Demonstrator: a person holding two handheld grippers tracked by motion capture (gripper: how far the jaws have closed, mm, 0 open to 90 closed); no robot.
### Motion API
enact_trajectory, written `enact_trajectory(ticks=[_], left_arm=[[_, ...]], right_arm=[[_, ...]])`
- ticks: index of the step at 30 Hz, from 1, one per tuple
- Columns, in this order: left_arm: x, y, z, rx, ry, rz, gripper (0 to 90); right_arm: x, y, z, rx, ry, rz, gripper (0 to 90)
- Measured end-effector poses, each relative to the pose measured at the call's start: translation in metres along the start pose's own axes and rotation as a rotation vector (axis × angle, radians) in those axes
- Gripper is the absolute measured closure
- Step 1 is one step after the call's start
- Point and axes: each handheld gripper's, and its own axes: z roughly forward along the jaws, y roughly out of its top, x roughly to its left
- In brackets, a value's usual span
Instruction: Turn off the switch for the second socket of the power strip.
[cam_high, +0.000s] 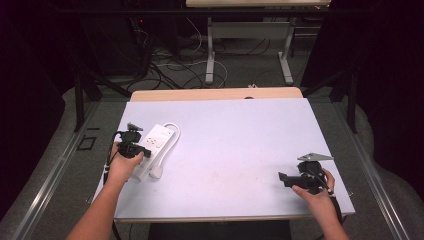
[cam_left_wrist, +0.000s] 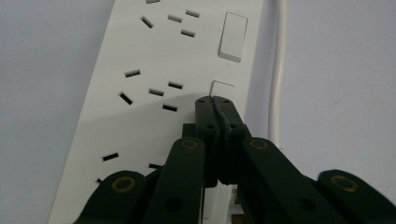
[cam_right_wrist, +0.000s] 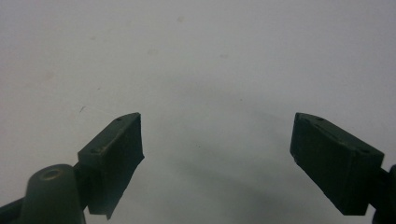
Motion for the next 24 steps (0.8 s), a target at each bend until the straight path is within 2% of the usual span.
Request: enact_trajectory(ticks=[4, 14, 24], left_arm=[[0.0009, 0.0002, -0.0004, 0.004, -0.010, -0.003, 90.0], [-0.0001, -0.0002, -0.0002, -0.002, -0.001, -0.006, 89.6], [-0.0020, 0.0000, -0.0005, -0.011, 0.013, -0.010, 84.2]], right_arm=[[0.0007, 0.0002, 0.0000, 0.003, 0.001, 0.002, 16.5], [0.0006, 0.0000, 0.0001, 0.002, 0.002, 0.002, 16.5], [0.0004, -0.0001, 0.0007, 0.004, 0.004, 0.005, 16.5]])
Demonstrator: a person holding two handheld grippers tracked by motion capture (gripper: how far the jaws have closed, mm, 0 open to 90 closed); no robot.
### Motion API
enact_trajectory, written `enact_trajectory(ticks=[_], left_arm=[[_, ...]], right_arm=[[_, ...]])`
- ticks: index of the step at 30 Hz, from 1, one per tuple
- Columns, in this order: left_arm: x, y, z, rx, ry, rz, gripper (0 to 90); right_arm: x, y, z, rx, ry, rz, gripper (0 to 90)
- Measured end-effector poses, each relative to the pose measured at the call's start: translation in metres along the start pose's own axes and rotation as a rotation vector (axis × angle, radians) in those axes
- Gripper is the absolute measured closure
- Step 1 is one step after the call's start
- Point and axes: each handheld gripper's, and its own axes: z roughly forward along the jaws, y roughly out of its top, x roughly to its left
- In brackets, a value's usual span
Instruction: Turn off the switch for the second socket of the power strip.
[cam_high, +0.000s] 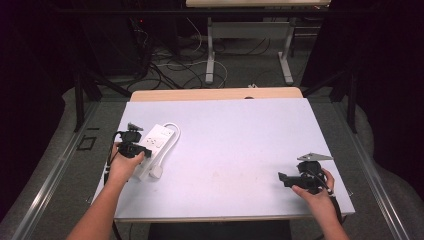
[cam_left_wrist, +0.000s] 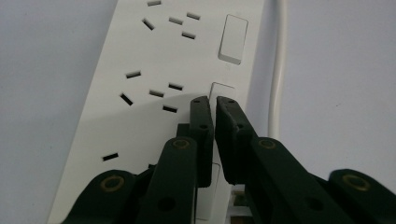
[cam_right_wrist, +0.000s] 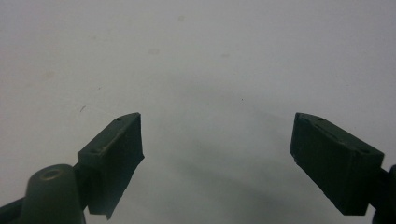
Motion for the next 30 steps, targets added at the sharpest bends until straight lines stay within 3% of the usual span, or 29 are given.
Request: enact_trajectory(ticks=[23, 30], left_arm=[[0.0007, 0.0001, -0.0031, -0.035, -0.001, 0.014, 66.9], [0.0013, 0.0021, -0.0072, -0.041, 0.000, 0.044, 60.4]], right_arm=[[0.0004, 0.0006, 0.0004, -0.001, 0.002, -0.003, 16.5], [0.0007, 0.0006, 0.0006, -0.001, 0.004, -0.001, 16.5]])
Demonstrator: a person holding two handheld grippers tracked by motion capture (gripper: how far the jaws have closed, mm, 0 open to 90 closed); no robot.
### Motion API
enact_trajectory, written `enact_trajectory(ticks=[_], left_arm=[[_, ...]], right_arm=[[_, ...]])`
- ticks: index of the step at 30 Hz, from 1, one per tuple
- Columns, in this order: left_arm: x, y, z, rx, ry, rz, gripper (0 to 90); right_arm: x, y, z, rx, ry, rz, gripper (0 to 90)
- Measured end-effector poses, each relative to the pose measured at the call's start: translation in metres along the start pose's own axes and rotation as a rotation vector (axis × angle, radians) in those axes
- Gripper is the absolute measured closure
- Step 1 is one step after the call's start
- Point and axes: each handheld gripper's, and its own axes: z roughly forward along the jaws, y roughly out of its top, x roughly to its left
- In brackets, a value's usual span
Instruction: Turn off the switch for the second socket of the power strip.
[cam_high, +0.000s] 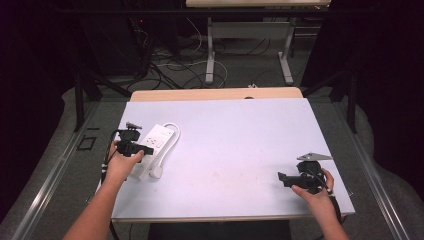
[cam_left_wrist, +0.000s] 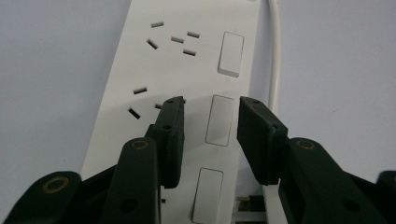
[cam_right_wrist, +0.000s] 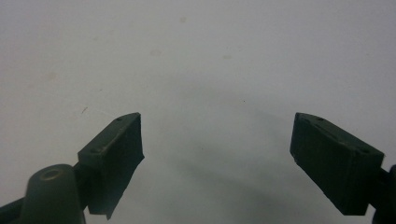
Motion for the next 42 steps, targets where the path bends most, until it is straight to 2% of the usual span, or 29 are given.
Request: enact_trajectory(ticks=[2, 5, 6, 8, 12, 13, 14, 15, 19, 20, 22, 23, 24, 27, 31, 32, 33, 37, 42], left_arm=[[-0.001, 0.000, 0.001, -0.022, 0.002, -0.004, 58.8], [-0.001, 0.001, -0.002, -0.005, 0.001, 0.007, 56.4], [-0.002, 0.001, -0.001, -0.024, 0.007, 0.007, 55.5], [-0.002, 0.002, -0.003, -0.010, 0.007, 0.015, 54.1], [-0.003, 0.002, -0.003, -0.029, 0.019, 0.028, 50.7], [-0.003, 0.003, -0.005, -0.015, 0.016, 0.042, 50.0], [-0.004, 0.002, -0.004, -0.036, 0.024, 0.032, 49.2], [-0.003, 0.003, -0.006, -0.023, 0.020, 0.036, 48.5], [-0.004, 0.003, -0.007, -0.028, 0.020, 0.047, 45.5], [-0.005, 0.003, -0.007, -0.045, 0.023, 0.046, 44.6], [-0.005, 0.003, -0.009, -0.037, 0.023, 0.054, 43.3], [-0.006, 0.003, -0.008, -0.055, 0.027, 0.052, 42.6], [-0.006, 0.004, -0.010, -0.044, 0.023, 0.058, 42.1], [-0.007, 0.003, -0.011, -0.068, 0.034, 0.063, 39.6], [-0.007, 0.003, -0.014, -0.071, 0.043, 0.091, 36.7], [-0.009, 0.003, -0.013, -0.090, 0.047, 0.078, 36.2], [-0.008, 0.003, -0.015, -0.085, 0.047, 0.094, 35.6], [-0.010, 0.003, -0.018, -0.098, 0.049, 0.112, 34.2], [-0.013, 0.003, -0.022, -0.116, 0.042, 0.113, 32.5]], right_arm=[[0.000, 0.000, 0.000, 0.000, -0.002, 0.000, 16.6], [0.000, 0.000, 0.000, 0.000, -0.002, 0.000, 16.5], [0.000, 0.000, 0.000, 0.001, -0.002, 0.000, 16.5], [0.000, 0.000, 0.000, 0.000, -0.001, 0.001, 16.5], [0.000, 0.000, 0.000, 0.001, 0.000, 0.002, 16.6], [0.000, 0.000, 0.000, 0.001, 0.000, 0.002, 16.6], [0.000, 0.000, 0.000, 0.001, -0.001, 0.001, 16.6], [0.000, 0.000, 0.000, 0.000, 0.000, 0.002, 16.6], [0.000, 0.000, 0.000, 0.000, 0.000, 0.001, 16.6], [0.000, 0.000, 0.000, 0.000, 0.001, 0.002, 16.6], [0.000, 0.000, 0.000, -0.001, 0.000, 0.001, 16.5], [0.000, 0.000, 0.000, 0.000, 0.000, 0.001, 16.5], [0.000, 0.000, 0.000, -0.001, 0.000, 0.001, 16.6], [0.000, 0.000, -0.001, 0.000, -0.001, 0.000, 16.6], [-0.001, 0.000, -0.001, -0.002, -0.002, -0.003, 16.6], [0.000, 0.000, -0.001, -0.001, -0.002, -0.001, 16.5], [0.000, 0.000, -0.001, -0.002, -0.002, -0.003, 16.6], [0.000, 0.000, -0.001, -0.002, -0.002, -0.002, 16.5], [0.000, 0.000, -0.001, -0.003, -0.002, 0.001, 16.6]])
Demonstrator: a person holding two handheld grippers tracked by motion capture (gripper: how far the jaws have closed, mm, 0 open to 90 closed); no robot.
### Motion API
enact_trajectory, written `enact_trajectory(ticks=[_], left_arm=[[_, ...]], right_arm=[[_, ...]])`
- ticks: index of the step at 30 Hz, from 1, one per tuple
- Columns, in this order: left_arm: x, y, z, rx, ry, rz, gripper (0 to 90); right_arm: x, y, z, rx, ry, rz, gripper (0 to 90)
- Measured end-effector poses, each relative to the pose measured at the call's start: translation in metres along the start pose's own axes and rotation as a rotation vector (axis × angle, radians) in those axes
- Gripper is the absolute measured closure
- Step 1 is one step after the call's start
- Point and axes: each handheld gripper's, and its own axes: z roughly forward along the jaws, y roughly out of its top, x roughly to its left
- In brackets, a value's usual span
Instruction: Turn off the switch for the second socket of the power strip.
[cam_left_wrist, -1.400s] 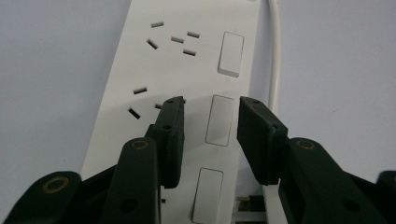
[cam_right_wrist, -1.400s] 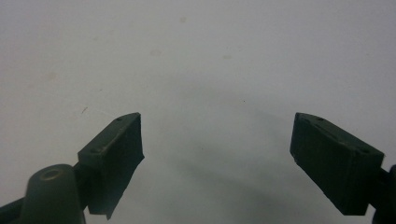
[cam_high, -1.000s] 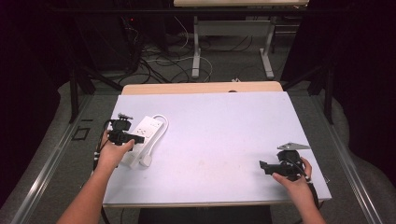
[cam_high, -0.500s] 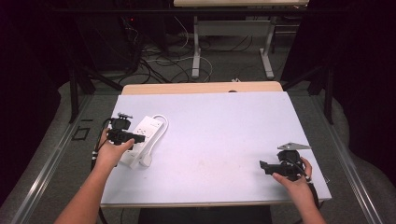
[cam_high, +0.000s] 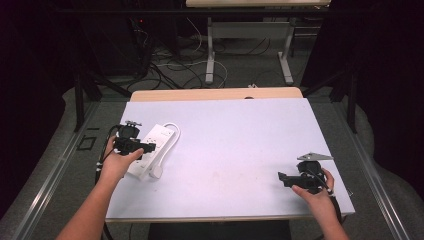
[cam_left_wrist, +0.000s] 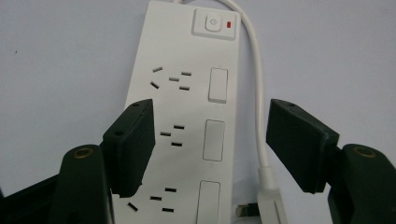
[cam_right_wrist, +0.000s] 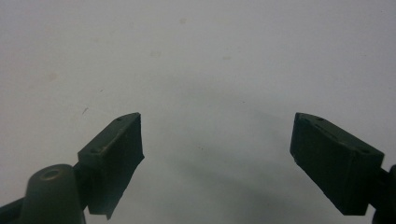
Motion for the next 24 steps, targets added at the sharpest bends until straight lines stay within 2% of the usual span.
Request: enact_trajectory(ticks=[2, 4, 7, 8, 9, 11, 14, 15, 16, 19, 20, 23, 24], left_arm=[[-0.001, 0.000, -0.002, -0.004, -0.002, 0.016, 31.0], [-0.003, 0.000, -0.003, -0.013, -0.012, 0.015, 30.6], [-0.004, 0.000, -0.007, -0.027, -0.010, 0.042, 30.7], [-0.006, 0.000, -0.007, -0.039, -0.005, 0.030, 30.6], [-0.005, 0.000, -0.009, -0.034, -0.009, 0.048, 30.5], [-0.005, -0.001, -0.010, -0.044, -0.018, 0.046, 30.5], [-0.007, -0.003, -0.012, -0.069, -0.010, 0.036, 30.5], [-0.006, -0.003, -0.014, -0.059, -0.016, 0.051, 30.4], [-0.006, -0.004, -0.014, -0.070, -0.021, 0.039, 30.3], [-0.006, -0.006, -0.017, -0.078, -0.030, 0.052, 30.3], [-0.007, -0.007, -0.018, -0.086, -0.033, 0.041, 29.9], [-0.009, -0.009, -0.020, -0.104, -0.040, 0.058, 28.8], [-0.010, -0.011, -0.021, -0.106, -0.043, 0.046, 28.4]], right_arm=[[0.000, 0.000, 0.000, 0.000, 0.000, -0.001, 16.5], [0.000, 0.000, 0.000, -0.001, 0.000, -0.001, 16.5], [0.000, 0.000, 0.000, -0.001, 0.000, 0.000, 16.5], [0.000, 0.000, 0.000, 0.000, 0.000, 0.001, 16.5], [0.000, 0.000, 0.000, -0.002, -0.001, -0.003, 16.5], [0.000, 0.000, 0.000, -0.003, -0.001, -0.004, 16.5], [0.000, 0.000, 0.000, -0.003, -0.001, -0.003, 16.5], [0.000, 0.000, 0.000, -0.003, 0.000, -0.004, 16.6], [0.000, 0.000, 0.000, -0.002, 0.000, -0.003, 16.6], [0.000, 0.000, 0.000, -0.003, -0.001, -0.003, 16.5], [0.000, 0.000, 0.000, -0.003, 0.000, -0.004, 16.5], [0.000, 0.000, 0.000, -0.003, -0.001, -0.004, 16.6], [0.000, 0.000, 0.000, -0.004, -0.001, -0.003, 16.5]])
